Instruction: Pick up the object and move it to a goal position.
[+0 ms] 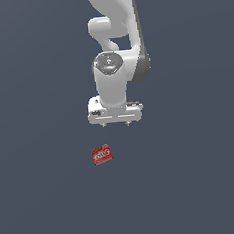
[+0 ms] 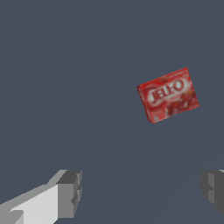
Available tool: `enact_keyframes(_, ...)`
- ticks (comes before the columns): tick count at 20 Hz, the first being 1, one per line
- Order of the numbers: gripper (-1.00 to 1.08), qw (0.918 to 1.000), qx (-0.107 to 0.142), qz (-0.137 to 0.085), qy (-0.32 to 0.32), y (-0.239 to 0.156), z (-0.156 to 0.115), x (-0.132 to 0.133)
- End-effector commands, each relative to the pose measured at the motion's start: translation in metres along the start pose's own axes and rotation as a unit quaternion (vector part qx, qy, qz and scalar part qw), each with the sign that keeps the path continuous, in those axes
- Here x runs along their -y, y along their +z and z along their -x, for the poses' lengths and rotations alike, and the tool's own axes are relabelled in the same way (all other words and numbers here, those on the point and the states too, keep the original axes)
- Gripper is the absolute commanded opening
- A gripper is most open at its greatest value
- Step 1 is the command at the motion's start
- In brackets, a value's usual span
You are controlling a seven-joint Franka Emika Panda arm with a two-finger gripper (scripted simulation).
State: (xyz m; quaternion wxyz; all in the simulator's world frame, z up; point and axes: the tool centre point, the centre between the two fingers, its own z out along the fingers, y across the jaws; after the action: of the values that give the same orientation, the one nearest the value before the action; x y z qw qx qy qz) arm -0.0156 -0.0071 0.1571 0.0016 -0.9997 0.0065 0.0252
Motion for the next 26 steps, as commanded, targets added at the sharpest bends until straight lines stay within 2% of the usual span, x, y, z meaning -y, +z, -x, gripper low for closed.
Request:
enact_keyframes(1,1.00,1.0000,0.000,0.000,0.000,0.000,0.000,0.000)
enact_keyframes(9,1.00,0.9997,-0.009,0.009,-0.019,-0.019,-0.003,0.015)
enact_keyframes(15,1.00,0.9998,-0.009,0.008,-0.017,-0.019,-0.003,0.014)
enact_keyframes(26,1.00,0.9979,-0.010,0.002,0.064,-0.007,-0.014,0.004)
